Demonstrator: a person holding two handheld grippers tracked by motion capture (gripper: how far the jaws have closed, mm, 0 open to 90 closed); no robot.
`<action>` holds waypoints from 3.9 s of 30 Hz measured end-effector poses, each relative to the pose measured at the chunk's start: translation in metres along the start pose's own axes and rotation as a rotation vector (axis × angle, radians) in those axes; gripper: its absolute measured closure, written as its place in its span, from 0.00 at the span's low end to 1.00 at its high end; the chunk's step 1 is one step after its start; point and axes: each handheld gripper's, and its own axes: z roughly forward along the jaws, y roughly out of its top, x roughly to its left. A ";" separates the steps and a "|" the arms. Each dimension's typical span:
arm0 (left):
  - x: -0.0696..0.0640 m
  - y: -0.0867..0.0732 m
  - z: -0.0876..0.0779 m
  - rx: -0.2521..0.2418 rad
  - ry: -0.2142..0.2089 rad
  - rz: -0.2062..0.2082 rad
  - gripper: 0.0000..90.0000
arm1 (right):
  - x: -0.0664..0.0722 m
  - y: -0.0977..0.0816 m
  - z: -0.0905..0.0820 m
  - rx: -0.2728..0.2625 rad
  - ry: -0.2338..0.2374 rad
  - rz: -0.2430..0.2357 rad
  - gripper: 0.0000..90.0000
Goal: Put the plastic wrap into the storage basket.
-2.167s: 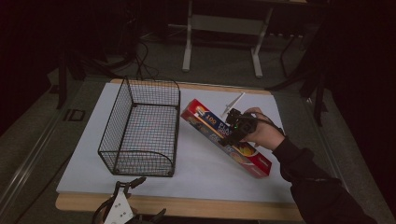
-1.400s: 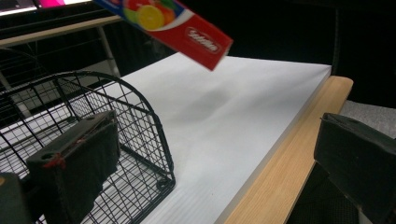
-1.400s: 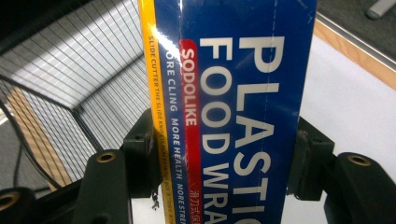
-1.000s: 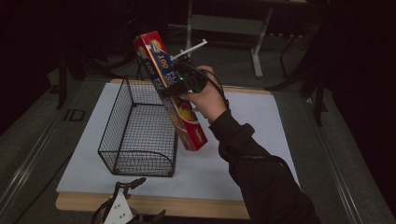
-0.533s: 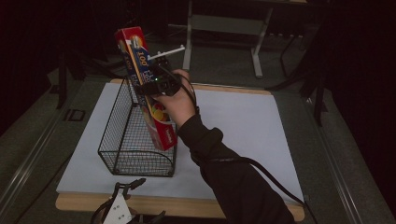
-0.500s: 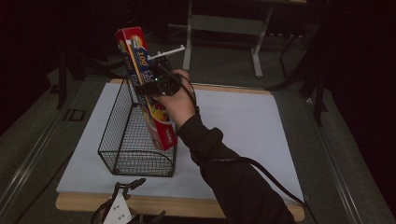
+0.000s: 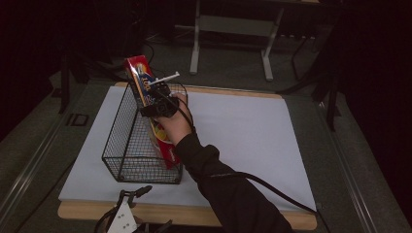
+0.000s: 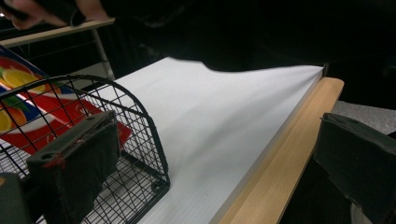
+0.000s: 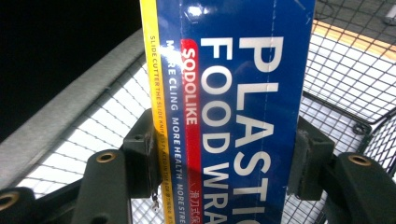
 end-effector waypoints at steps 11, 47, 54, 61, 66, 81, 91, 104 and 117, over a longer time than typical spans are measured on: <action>0.000 0.000 -0.001 -0.002 -0.003 0.000 0.01 | -0.004 -0.010 0.027 0.028 -0.056 0.004 0.43; -0.001 0.000 0.001 0.011 -0.023 0.003 0.01 | -0.011 -0.008 0.058 0.059 -0.025 -0.019 0.28; -0.002 0.000 0.001 0.016 -0.023 0.006 0.01 | -0.008 -0.010 0.034 0.003 0.020 -0.091 0.16; -0.002 0.000 0.003 0.018 -0.023 0.005 0.01 | -0.010 -0.011 0.010 -0.013 0.034 -0.199 0.14; -0.002 0.000 0.003 0.022 -0.025 0.004 0.01 | -0.018 -0.016 -0.011 -0.055 0.040 -0.220 0.14; -0.002 0.000 0.005 0.028 -0.030 0.008 0.01 | -0.057 -0.057 -0.066 -0.109 0.062 -0.212 0.15; -0.002 0.000 0.005 0.030 -0.028 0.007 0.01 | -0.090 -0.103 -0.081 -0.095 0.057 -0.182 0.15; -0.002 0.000 0.006 0.029 -0.029 0.009 0.01 | -0.125 -0.166 -0.103 -0.131 0.019 -0.121 0.15; -0.002 0.000 0.007 0.031 -0.030 0.009 0.01 | -0.145 -0.208 -0.119 -0.124 0.031 -0.073 0.15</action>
